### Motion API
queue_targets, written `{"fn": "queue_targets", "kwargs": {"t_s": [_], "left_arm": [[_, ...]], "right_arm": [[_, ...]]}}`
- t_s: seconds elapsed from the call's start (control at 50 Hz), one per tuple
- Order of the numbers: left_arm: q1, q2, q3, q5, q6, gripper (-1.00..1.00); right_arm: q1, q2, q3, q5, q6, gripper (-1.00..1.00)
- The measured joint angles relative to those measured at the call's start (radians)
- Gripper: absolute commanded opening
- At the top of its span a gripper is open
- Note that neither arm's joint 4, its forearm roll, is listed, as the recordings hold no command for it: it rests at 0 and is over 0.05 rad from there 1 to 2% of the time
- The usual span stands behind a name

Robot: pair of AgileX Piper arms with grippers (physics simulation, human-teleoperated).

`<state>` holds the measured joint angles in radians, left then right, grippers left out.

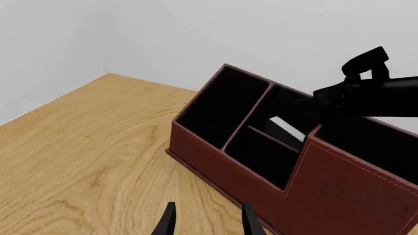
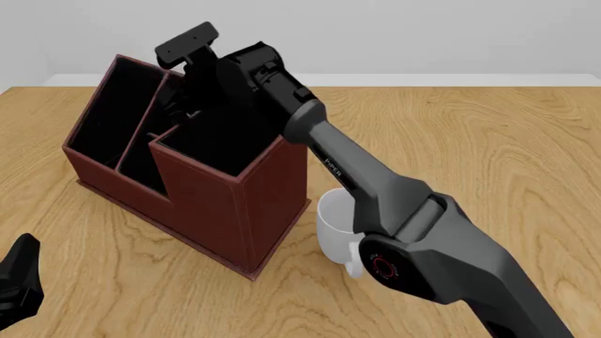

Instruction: Pick up the book and place it in the front compartment of the caddy.

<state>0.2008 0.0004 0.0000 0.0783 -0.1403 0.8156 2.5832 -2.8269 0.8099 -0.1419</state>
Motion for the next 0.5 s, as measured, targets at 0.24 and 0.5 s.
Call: {"fn": "queue_targets", "kwargs": {"t_s": [0.24,0.5], "left_arm": [[0.001,0.000,0.000,0.000,-0.001,1.00],[0.000,0.000,0.000,0.001,-0.001,1.00]], "right_arm": [[0.007,-0.001,-0.002,0.001,0.002,1.00],[0.014,-0.021,-0.002,0.008,0.002,1.00]]}}
